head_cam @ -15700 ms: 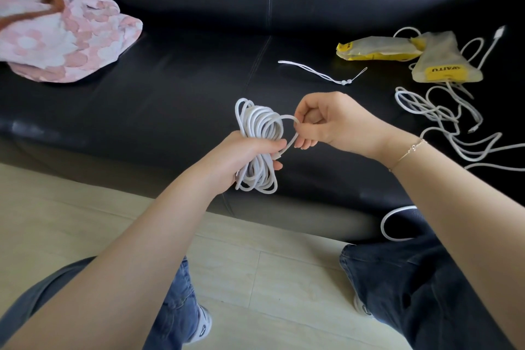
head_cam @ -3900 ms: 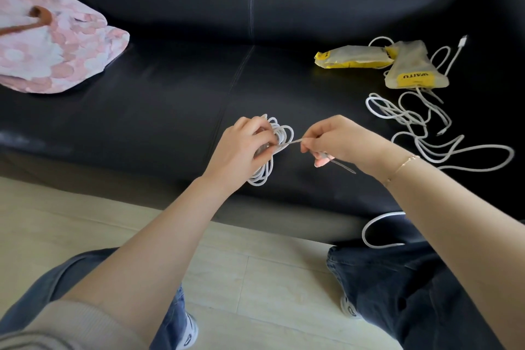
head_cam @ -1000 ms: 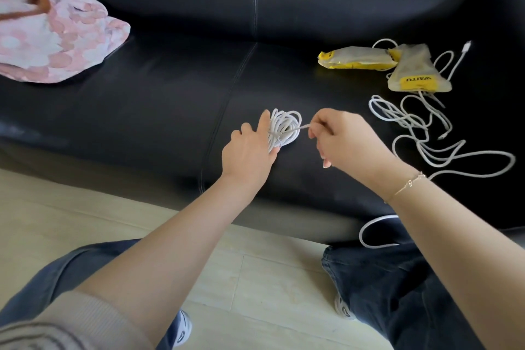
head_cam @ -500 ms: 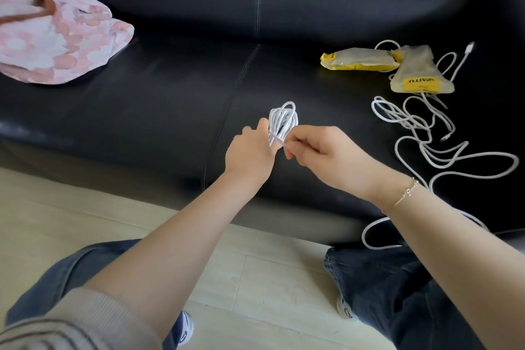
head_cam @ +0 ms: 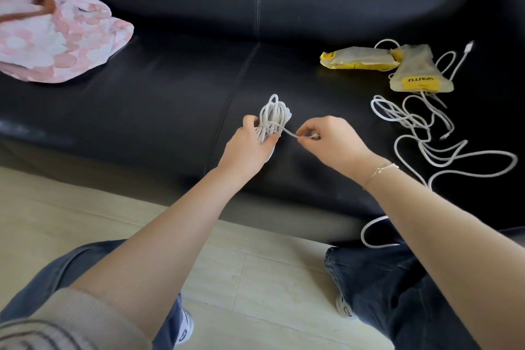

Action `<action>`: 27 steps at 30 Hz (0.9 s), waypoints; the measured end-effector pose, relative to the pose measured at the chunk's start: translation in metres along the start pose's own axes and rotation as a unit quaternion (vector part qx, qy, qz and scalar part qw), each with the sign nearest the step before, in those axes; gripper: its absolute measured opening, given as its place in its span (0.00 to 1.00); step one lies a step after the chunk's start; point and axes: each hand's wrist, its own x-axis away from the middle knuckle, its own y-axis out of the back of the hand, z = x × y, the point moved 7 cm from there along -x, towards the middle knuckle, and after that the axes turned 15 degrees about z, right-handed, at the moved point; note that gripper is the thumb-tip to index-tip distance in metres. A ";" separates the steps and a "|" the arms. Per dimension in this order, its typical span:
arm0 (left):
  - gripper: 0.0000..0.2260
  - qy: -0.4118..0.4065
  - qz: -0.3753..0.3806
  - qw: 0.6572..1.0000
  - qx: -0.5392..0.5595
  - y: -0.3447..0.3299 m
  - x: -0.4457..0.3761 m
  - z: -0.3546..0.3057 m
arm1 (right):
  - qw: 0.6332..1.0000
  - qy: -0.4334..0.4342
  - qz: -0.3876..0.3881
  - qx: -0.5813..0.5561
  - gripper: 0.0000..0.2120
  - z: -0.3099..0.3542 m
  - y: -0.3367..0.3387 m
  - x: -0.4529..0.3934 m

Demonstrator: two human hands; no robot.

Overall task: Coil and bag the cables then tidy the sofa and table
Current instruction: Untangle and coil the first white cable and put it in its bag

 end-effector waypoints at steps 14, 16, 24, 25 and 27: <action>0.11 -0.043 -0.009 0.997 0.068 0.002 0.007 0.001 | 0.997 0.055 -0.046 -0.011 0.08 0.016 -0.017 -0.019; 0.10 -0.041 -0.012 0.996 0.077 0.003 0.006 0.002 | 0.996 0.073 -0.045 -0.001 0.07 0.019 -0.021 -0.018; 0.10 -0.049 -0.095 0.993 -0.042 0.012 0.010 -0.002 | 0.996 0.087 -0.006 0.002 0.07 0.031 -0.013 -0.007; 0.10 -0.052 -0.121 0.988 -0.077 0.015 0.011 -0.002 | 0.998 0.070 -0.008 0.000 0.07 0.031 -0.008 -0.005; 0.12 -0.046 -0.165 0.972 -0.161 0.020 0.013 0.000 | 0.999 0.035 -0.004 -0.019 0.06 0.025 0.003 0.001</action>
